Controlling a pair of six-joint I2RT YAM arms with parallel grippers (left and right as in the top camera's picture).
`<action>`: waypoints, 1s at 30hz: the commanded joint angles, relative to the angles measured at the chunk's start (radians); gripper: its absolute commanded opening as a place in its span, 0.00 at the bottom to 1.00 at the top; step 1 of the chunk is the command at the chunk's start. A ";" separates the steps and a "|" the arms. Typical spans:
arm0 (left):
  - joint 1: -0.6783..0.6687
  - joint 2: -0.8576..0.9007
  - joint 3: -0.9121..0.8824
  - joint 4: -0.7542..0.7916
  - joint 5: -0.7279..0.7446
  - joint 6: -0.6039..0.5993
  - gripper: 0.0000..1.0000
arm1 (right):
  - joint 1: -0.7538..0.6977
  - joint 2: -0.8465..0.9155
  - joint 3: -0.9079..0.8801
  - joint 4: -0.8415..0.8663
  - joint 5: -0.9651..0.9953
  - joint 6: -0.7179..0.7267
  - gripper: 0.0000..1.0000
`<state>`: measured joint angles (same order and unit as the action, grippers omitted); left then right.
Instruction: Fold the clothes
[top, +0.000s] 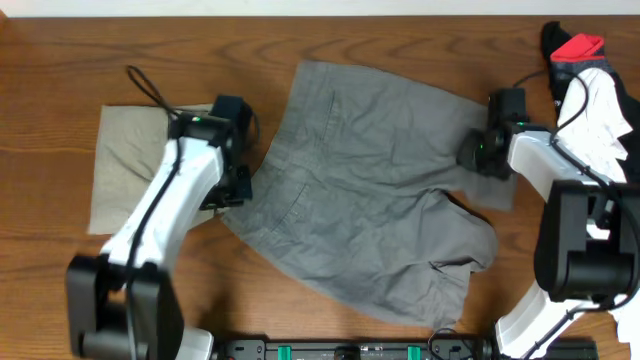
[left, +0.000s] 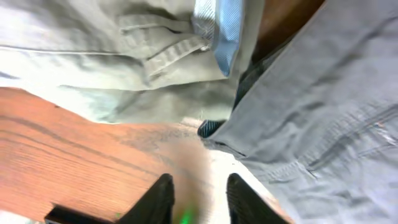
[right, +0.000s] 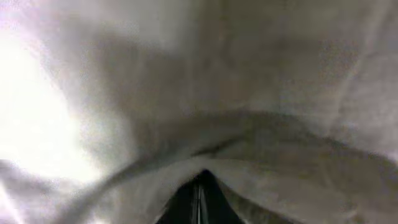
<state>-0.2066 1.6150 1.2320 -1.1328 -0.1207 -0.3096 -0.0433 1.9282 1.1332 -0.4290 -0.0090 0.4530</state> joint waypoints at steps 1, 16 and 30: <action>0.000 -0.087 0.011 -0.008 -0.018 0.001 0.36 | -0.017 0.103 -0.014 0.124 -0.103 0.058 0.01; -0.002 -0.177 0.011 -0.006 -0.018 0.010 0.53 | -0.065 0.051 0.409 0.080 -0.521 -0.204 0.50; -0.002 -0.177 0.011 0.028 -0.014 0.054 0.63 | -0.106 -0.266 0.474 -0.892 -0.056 -0.247 0.67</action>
<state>-0.2066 1.4437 1.2320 -1.1114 -0.1204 -0.2661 -0.1474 1.6390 1.6299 -1.2770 -0.2230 0.1791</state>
